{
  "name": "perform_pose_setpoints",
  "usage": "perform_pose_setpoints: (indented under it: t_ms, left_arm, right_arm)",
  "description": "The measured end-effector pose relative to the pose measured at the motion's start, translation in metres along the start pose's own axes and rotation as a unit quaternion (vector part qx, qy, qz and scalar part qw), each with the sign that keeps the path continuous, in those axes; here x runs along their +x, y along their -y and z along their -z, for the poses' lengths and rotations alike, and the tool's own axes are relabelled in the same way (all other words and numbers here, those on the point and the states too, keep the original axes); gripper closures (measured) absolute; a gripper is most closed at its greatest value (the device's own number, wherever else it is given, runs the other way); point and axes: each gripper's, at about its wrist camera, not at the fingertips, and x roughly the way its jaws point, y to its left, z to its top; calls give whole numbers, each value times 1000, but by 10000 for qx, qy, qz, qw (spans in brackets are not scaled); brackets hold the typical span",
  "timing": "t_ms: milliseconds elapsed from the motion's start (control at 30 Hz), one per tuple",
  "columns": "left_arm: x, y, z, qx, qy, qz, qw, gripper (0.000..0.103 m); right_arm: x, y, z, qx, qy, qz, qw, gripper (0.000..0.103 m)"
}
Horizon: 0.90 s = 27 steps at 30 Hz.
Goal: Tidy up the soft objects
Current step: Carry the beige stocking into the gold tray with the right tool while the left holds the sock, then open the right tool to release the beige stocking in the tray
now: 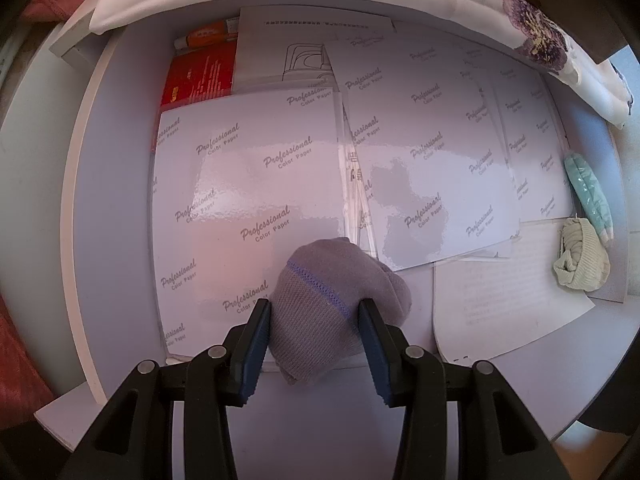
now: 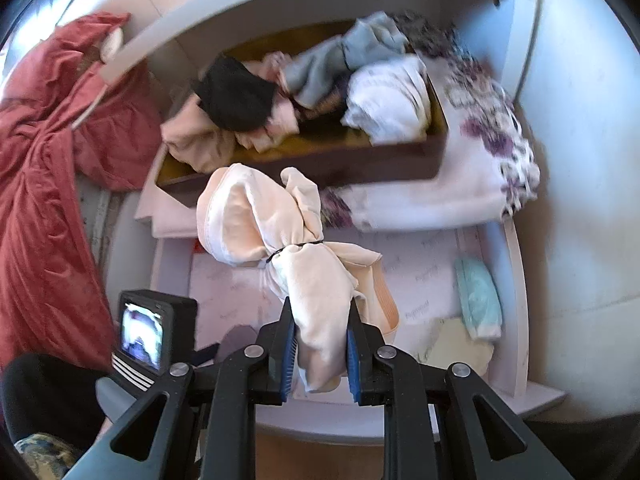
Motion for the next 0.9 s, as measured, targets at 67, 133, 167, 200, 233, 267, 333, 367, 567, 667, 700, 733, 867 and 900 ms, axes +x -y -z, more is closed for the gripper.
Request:
perform_pose_setpoints:
  t_ms: [67, 133, 167, 200, 233, 267, 333, 367, 567, 667, 700, 733, 867, 900]
  left_arm:
    - [0, 0, 0, -8, -13, 3, 10000, 58]
    - [0, -1, -1, -22, -19, 12, 10000, 58]
    - [0, -1, -1, -47, -24, 26, 10000, 58]
    - [0, -1, -1, -59, -24, 28, 10000, 58]
    - [0, -1, -1, -56, -24, 24, 10000, 58]
    - [0, -1, -1, -56, -30, 26, 10000, 58]
    - [1, -2, -2, -81, -36, 61, 9999, 58]
    - [1, -2, -2, -83, -37, 68, 9999, 58]
    - [1, -6, -1, -108, -47, 133, 9998, 58]
    - [1, -6, -1, -109, -40, 145, 9998, 58]
    - [1, -7, -1, -106, -34, 143, 9998, 58]
    - [1, -7, 0, -107, -30, 144, 9998, 58]
    - [1, -8, 0, -124, -22, 151, 9998, 58]
    - [1, -8, 0, -120, -17, 148, 9998, 58]
  right_arm:
    - [-7, -3, -8, -19, 126, -65, 9999, 82]
    - [-17, -8, -22, -60, 295, -97, 9995, 82]
    - [-21, -11, -28, -73, 370, -116, 9992, 82]
    - [-25, -13, -38, -61, 462, -151, 9988, 82]
    - [-26, -14, -48, 18, 508, -220, 9985, 82]
    - [-26, -15, -55, 135, 483, -316, 9982, 82]
    - [-19, -16, -74, 454, 362, -637, 9963, 82]
    - [-11, -18, -84, 591, 253, -756, 9951, 82]
    - [22, -23, -124, 613, 166, -174, 9978, 82]
    - [44, -17, -137, 651, 27, 166, 9977, 82]
    - [55, -12, -140, 746, -104, 210, 9969, 82]
    - [58, -7, -139, 785, -163, 236, 9965, 83]
    - [73, -8, -138, 515, -271, 516, 9970, 83]
    - [78, -7, -136, 479, -309, 586, 9967, 83]
